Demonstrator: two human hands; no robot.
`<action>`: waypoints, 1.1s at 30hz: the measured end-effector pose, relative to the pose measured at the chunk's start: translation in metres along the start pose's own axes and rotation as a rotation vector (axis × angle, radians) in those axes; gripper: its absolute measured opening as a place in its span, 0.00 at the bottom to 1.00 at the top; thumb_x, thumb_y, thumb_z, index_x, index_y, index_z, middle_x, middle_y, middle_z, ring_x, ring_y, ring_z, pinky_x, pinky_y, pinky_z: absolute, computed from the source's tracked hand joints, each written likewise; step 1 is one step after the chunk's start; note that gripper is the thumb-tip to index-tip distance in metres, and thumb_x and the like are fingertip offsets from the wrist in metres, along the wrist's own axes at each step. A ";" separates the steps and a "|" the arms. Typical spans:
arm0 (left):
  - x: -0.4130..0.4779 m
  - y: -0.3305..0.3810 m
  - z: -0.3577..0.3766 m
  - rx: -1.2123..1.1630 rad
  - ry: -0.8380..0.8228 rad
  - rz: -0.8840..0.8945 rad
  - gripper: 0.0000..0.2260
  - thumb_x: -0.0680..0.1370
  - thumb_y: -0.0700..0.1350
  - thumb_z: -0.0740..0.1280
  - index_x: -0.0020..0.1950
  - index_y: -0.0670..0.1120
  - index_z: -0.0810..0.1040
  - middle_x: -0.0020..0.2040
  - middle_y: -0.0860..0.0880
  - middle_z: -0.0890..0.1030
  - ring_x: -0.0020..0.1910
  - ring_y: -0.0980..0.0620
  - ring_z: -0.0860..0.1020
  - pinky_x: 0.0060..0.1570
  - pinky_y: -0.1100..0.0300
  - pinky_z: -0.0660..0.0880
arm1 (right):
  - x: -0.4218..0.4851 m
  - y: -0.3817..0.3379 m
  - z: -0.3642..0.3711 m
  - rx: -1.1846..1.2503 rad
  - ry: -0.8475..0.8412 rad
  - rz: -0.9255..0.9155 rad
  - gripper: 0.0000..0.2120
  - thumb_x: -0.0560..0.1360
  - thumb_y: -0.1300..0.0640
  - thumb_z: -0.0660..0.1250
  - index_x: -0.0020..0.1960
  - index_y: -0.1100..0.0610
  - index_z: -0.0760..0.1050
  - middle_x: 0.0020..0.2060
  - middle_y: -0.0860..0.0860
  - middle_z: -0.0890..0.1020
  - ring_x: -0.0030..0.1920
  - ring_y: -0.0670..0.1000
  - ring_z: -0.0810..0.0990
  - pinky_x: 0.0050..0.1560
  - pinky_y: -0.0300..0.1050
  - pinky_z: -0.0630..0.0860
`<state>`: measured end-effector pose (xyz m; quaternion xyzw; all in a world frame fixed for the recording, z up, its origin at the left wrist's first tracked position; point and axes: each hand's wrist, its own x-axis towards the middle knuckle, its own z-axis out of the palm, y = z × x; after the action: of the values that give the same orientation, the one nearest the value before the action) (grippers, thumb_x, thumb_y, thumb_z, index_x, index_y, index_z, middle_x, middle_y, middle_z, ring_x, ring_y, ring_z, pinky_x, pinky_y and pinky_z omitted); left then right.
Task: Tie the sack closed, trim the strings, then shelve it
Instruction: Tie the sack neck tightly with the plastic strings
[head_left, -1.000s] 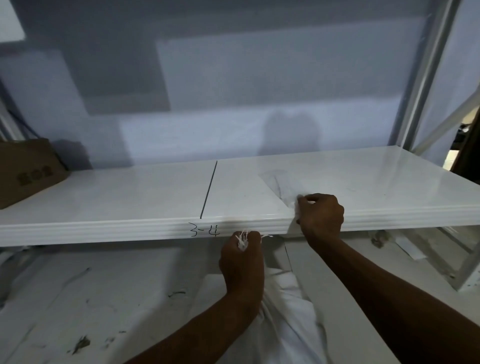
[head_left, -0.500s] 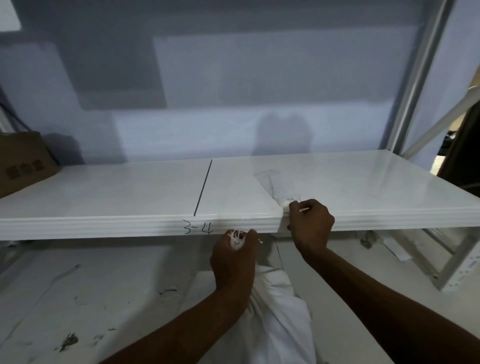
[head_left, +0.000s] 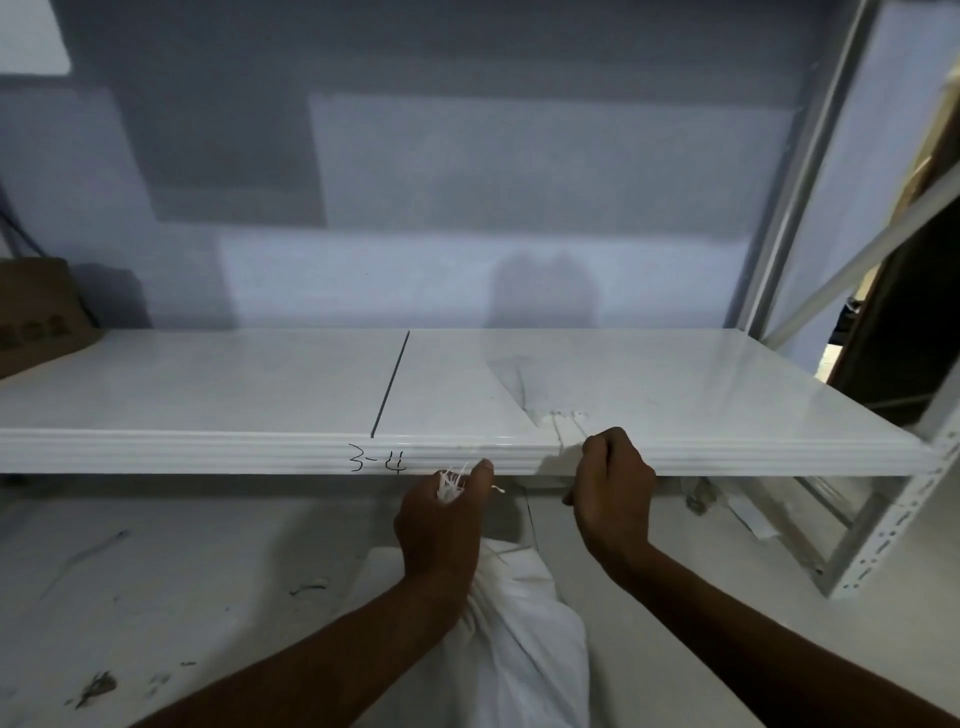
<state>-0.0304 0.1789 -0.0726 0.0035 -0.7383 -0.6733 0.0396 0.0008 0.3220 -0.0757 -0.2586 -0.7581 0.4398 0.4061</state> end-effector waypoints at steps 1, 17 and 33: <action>0.000 0.000 0.000 -0.003 -0.001 -0.011 0.18 0.70 0.55 0.73 0.30 0.43 0.78 0.27 0.50 0.77 0.29 0.47 0.77 0.40 0.48 0.80 | -0.001 -0.002 -0.005 0.013 -0.001 -0.012 0.12 0.79 0.60 0.55 0.40 0.63 0.69 0.30 0.58 0.77 0.33 0.62 0.81 0.31 0.52 0.77; -0.009 0.004 -0.007 -0.041 -0.095 0.048 0.13 0.72 0.52 0.73 0.37 0.43 0.80 0.30 0.52 0.80 0.30 0.51 0.76 0.36 0.55 0.75 | -0.040 -0.016 -0.038 -0.056 -0.288 -0.320 0.04 0.79 0.57 0.65 0.45 0.52 0.76 0.31 0.46 0.80 0.31 0.48 0.81 0.33 0.49 0.80; -0.015 0.002 -0.013 -0.033 -0.144 0.121 0.11 0.74 0.50 0.72 0.37 0.44 0.80 0.31 0.51 0.80 0.32 0.53 0.78 0.39 0.52 0.77 | -0.052 -0.001 -0.031 -0.087 -0.524 -0.320 0.09 0.73 0.64 0.69 0.41 0.51 0.79 0.36 0.46 0.84 0.39 0.44 0.83 0.37 0.32 0.78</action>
<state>-0.0140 0.1673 -0.0701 -0.0901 -0.7270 -0.6802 0.0268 0.0547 0.2962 -0.0864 -0.0310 -0.8863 0.3892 0.2492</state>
